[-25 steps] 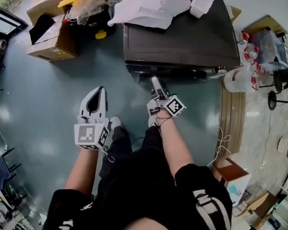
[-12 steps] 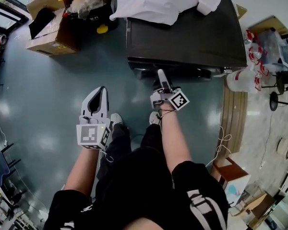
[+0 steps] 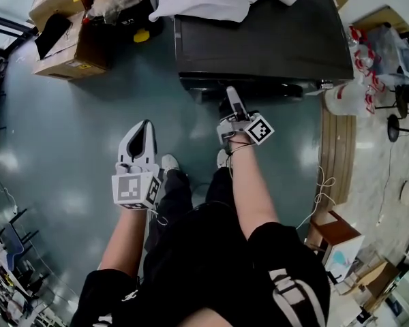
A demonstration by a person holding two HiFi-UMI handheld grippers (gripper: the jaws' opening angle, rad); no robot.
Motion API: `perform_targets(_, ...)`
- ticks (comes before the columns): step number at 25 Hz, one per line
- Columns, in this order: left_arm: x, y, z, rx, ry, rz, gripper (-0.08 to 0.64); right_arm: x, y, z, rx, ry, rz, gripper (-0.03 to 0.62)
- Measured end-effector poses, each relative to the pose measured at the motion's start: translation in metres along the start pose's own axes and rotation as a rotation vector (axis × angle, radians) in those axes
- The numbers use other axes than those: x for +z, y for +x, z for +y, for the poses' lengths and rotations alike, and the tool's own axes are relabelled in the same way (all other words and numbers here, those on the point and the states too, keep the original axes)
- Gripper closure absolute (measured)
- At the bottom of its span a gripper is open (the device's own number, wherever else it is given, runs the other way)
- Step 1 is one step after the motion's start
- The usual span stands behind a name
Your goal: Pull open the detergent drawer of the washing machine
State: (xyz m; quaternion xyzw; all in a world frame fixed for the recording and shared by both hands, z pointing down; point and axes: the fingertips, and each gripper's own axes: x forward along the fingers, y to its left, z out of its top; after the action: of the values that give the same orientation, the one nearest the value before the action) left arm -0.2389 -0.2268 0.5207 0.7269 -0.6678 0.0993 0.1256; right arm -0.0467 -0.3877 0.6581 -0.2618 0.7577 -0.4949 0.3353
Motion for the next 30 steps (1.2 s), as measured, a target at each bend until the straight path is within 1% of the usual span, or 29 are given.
perform_targets(3,0.000,-0.002,0.001,0.002,0.002,0.001,0.560,-0.002,-0.003,0.001,0.004,0.034,0.007,0.350)
perform_targets(6,-0.002,-0.003,0.000,0.001,-0.005,0.010,0.560,-0.004,-0.008,0.004,0.010,0.045,0.009,0.376)
perform_targets(13,0.000,-0.005,-0.007,-0.029,0.004,0.010,0.560,-0.011,-0.022,0.006,-0.006,0.058,-0.005,0.385)
perform_targets(19,0.004,-0.012,0.003,-0.049,0.002,-0.013,0.560,-0.020,-0.042,0.010,-0.024,0.077,-0.034,0.385)
perform_targets(22,0.007,-0.017,0.010,-0.075,-0.001,-0.031,0.560,-0.023,-0.050,0.013,-0.031,0.063,-0.051,0.385)
perform_targets(24,0.005,-0.021,0.015,-0.103,0.002,-0.027,0.560,-0.026,-0.056,0.016,-0.039,0.060,-0.075,0.385)
perform_targets(27,0.003,-0.025,0.023,-0.143,-0.001,-0.019,0.560,-0.027,-0.068,0.020,-0.054,0.067,-0.115,0.386)
perform_targets(30,0.008,-0.032,0.030,-0.155,-0.009,-0.018,0.560,-0.031,-0.078,0.025,-0.065,0.089,-0.140,0.385)
